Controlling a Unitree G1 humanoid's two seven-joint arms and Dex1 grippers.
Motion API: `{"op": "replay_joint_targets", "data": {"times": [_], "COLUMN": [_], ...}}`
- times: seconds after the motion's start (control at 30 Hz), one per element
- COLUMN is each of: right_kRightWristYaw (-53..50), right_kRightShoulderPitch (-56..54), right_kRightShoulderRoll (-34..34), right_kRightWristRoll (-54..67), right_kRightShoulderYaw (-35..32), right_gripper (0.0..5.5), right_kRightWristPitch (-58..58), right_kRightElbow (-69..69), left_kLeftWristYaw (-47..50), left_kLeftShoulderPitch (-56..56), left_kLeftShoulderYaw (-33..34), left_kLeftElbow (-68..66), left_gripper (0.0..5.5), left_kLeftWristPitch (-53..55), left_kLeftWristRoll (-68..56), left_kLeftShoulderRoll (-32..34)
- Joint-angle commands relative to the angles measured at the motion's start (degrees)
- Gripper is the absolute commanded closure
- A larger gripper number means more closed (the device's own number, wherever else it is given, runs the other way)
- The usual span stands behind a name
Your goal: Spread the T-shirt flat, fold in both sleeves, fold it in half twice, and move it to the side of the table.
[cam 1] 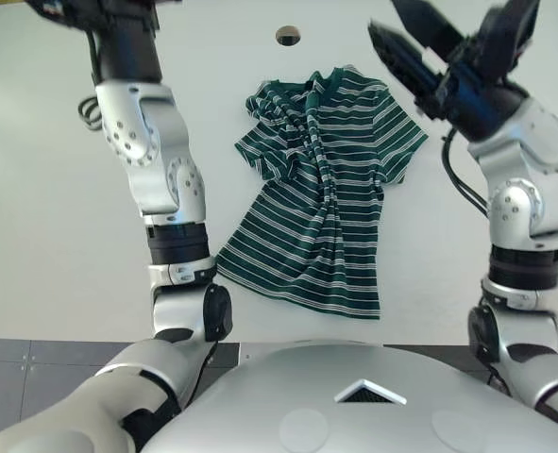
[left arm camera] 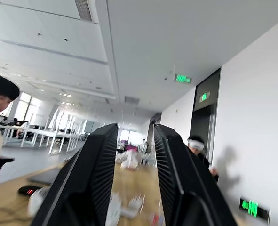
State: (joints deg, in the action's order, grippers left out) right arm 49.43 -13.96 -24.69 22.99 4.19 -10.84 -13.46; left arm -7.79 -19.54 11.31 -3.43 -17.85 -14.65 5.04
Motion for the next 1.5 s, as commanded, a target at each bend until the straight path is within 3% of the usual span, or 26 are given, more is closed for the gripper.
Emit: {"op": "replay_joint_targets", "data": {"times": [0.03, 0.47, 0.6, 0.7, 0.83, 1.07, 1.2, 1.37, 1.43, 1.5], "right_kRightWristYaw": [5.24, 12.82, 18.25, 29.19, 34.93, 36.27, 39.73, 42.19, 38.81, 28.49], "right_kRightShoulderPitch": [5.62, 11.36, 11.45, 10.22, 7.34, 3.54, 0.16, -9.48, -13.18, -15.89], "right_kRightShoulderRoll": [-5.08, -22.24, -29.57, -37.95, -41.18, -37.88, -35.98, -32.18, -27.90, -21.91], "right_kRightWristRoll": [-6.96, -32.97, -34.02, -27.75, -25.79, -22.83, -8.67, 3.19, 1.63, -7.20], "right_kRightShoulderYaw": [4.49, 16.25, 16.94, 15.37, 14.30, 12.79, 8.60, 5.91, 6.63, 8.96], "right_gripper": [3.49, 3.49, 3.49, 3.49, 3.49, 3.49, 3.49, 3.49, 3.49, 3.49], "right_kRightWristPitch": [7.28, 28.83, 29.89, 24.44, 22.13, 20.36, 10.15, -2.01, -2.57, 1.78], "right_kRightElbow": [1.26, 15.43, 14.45, 12.70, 15.65, 16.14, 9.10, 9.64, 13.29, 22.14], "left_kLeftWristYaw": [-0.37, 4.87, 5.35, 5.98, 6.54, 5.80, 3.00, 1.28, 0.91, 0.09], "left_kLeftShoulderPitch": [3.16, 5.96, 6.00, 5.81, 5.15, 5.33, 6.86, 7.54, 7.73, 8.06], "left_kLeftShoulderYaw": [0.25, 0.82, 0.33, 0.80, 1.60, 1.82, -0.59, 1.38, 1.67, 1.35], "left_kLeftElbow": [0.18, 5.46, 5.11, 5.33, 5.91, 6.51, 6.15, 7.22, 7.63, 8.18], "left_gripper": [4.10, 4.10, 4.10, 4.10, 4.10, 4.10, 4.10, 4.10, 4.10, 4.10], "left_kLeftWristPitch": [0.95, -0.03, 0.05, -0.70, -0.72, 0.89, 4.01, 6.21, 6.73, 7.47], "left_kLeftWristRoll": [1.87, 4.34, 5.06, 4.99, 4.59, 4.54, 6.20, 4.15, 3.73, 3.57], "left_kLeftShoulderRoll": [1.86, -0.38, -0.63, -1.13, -1.11, 0.02, 2.08, 4.72, 5.30, 6.02]}}
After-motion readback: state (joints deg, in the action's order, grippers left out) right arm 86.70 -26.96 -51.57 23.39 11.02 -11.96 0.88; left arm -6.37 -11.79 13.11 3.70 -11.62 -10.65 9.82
